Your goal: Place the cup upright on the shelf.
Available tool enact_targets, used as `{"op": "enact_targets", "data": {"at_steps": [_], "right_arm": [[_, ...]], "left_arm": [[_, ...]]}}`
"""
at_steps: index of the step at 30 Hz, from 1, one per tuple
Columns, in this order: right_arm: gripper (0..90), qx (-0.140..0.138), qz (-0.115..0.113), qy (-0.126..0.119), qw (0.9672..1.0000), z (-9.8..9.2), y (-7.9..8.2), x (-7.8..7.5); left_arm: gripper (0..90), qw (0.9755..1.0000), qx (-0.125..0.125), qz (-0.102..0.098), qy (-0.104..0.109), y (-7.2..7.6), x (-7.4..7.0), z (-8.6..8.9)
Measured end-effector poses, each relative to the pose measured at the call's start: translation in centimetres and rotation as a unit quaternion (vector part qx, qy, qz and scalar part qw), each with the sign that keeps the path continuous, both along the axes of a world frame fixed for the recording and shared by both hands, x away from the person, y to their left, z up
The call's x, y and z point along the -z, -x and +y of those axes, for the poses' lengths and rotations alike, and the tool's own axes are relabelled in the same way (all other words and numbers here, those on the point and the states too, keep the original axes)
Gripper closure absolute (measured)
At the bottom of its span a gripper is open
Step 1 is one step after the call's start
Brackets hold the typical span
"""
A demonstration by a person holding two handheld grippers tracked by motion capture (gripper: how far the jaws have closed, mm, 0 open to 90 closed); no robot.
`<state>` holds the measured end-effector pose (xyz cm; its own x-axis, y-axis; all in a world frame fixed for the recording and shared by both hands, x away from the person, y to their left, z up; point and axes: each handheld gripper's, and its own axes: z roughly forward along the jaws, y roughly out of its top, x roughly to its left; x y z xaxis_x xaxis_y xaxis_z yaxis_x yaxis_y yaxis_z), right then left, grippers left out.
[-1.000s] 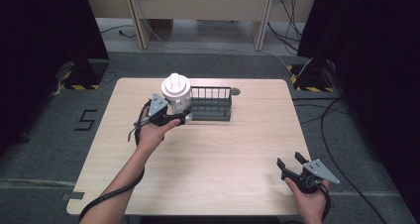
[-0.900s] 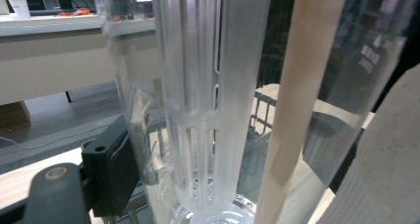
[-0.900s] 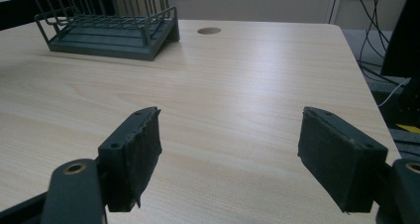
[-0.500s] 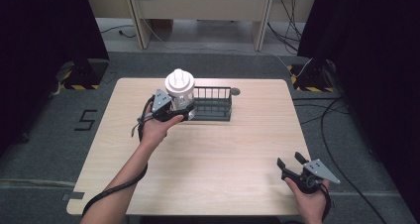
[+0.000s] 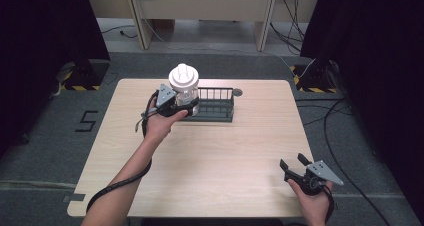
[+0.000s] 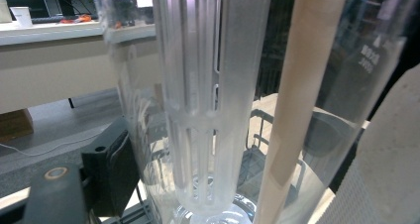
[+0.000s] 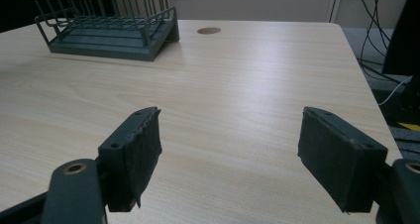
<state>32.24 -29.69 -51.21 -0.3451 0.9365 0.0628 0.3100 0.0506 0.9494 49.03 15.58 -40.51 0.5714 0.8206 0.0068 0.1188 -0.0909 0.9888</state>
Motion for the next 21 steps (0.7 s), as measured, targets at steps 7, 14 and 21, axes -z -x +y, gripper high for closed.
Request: {"op": "enact_targets", "data": {"at_steps": [7, 14, 21], "right_arm": [[25.0, 0.001, 0.000, -0.001, 1.0000, 0.0, 0.0, 0.0], [25.1, 0.001, 0.001, 0.000, 1.0000, 0.0, 0.0, 0.0], [25.1, 0.001, 0.002, -0.002, 1.0000, 0.0, -0.1, 0.0]], "left_arm": [[17.6, 1.0000, -0.001, 0.001, -0.002, -0.6, -0.1, -0.5], [17.6, 1.0000, -0.004, 0.000, -0.002, -1.3, -0.4, -1.0], [17.6, 1.0000, -0.008, 0.003, -0.001, -2.1, -0.5, -1.5]]}}
